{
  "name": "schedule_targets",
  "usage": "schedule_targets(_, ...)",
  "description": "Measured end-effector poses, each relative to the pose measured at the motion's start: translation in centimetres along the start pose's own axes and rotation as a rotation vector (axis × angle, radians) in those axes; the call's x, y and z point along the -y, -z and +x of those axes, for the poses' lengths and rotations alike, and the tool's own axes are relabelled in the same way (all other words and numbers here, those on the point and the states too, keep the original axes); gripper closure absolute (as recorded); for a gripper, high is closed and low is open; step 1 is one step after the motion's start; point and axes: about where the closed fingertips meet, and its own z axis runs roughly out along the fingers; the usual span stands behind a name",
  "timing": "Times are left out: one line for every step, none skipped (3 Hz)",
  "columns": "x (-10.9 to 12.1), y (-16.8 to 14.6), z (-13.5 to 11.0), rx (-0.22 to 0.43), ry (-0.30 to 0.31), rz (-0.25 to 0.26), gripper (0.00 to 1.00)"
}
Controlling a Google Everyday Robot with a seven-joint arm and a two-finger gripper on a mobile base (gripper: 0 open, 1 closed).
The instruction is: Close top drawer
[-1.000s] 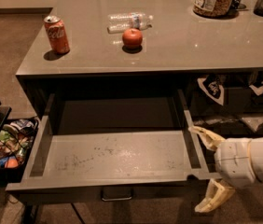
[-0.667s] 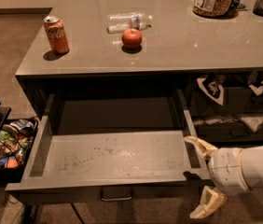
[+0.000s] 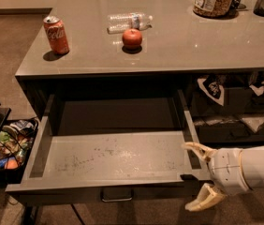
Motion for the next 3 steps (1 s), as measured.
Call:
schedule_targets(0.00,0.00,0.00,0.000,0.000,0.000,0.41)
schedule_targets(0.00,0.00,0.00,0.000,0.000,0.000,0.64)
schedule_targets(-0.37,-0.29,-0.10,0.005,0.022,-0.004,0.87)
